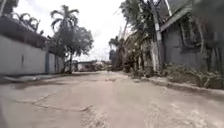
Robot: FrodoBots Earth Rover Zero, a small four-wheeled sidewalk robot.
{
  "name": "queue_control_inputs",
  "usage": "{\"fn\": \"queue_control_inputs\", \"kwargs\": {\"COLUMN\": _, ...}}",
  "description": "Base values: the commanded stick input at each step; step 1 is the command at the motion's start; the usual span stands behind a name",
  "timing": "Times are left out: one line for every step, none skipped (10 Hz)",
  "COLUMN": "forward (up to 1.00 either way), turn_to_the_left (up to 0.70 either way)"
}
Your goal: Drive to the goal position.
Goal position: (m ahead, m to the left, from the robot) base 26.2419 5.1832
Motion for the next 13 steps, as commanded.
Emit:
{"fn": "queue_control_inputs", "kwargs": {"forward": 0.50, "turn_to_the_left": 0.01}}
{"fn": "queue_control_inputs", "kwargs": {"forward": 0.50, "turn_to_the_left": 0.01}}
{"fn": "queue_control_inputs", "kwargs": {"forward": 0.50, "turn_to_the_left": 0.01}}
{"fn": "queue_control_inputs", "kwargs": {"forward": 0.50, "turn_to_the_left": 0.01}}
{"fn": "queue_control_inputs", "kwargs": {"forward": 0.50, "turn_to_the_left": 0.01}}
{"fn": "queue_control_inputs", "kwargs": {"forward": 0.50, "turn_to_the_left": 0.01}}
{"fn": "queue_control_inputs", "kwargs": {"forward": 0.50, "turn_to_the_left": 0.01}}
{"fn": "queue_control_inputs", "kwargs": {"forward": 0.50, "turn_to_the_left": 0.01}}
{"fn": "queue_control_inputs", "kwargs": {"forward": 0.50, "turn_to_the_left": 0.01}}
{"fn": "queue_control_inputs", "kwargs": {"forward": 0.50, "turn_to_the_left": 0.01}}
{"fn": "queue_control_inputs", "kwargs": {"forward": 0.50, "turn_to_the_left": 0.01}}
{"fn": "queue_control_inputs", "kwargs": {"forward": 0.50, "turn_to_the_left": 0.01}}
{"fn": "queue_control_inputs", "kwargs": {"forward": 0.50, "turn_to_the_left": 0.01}}
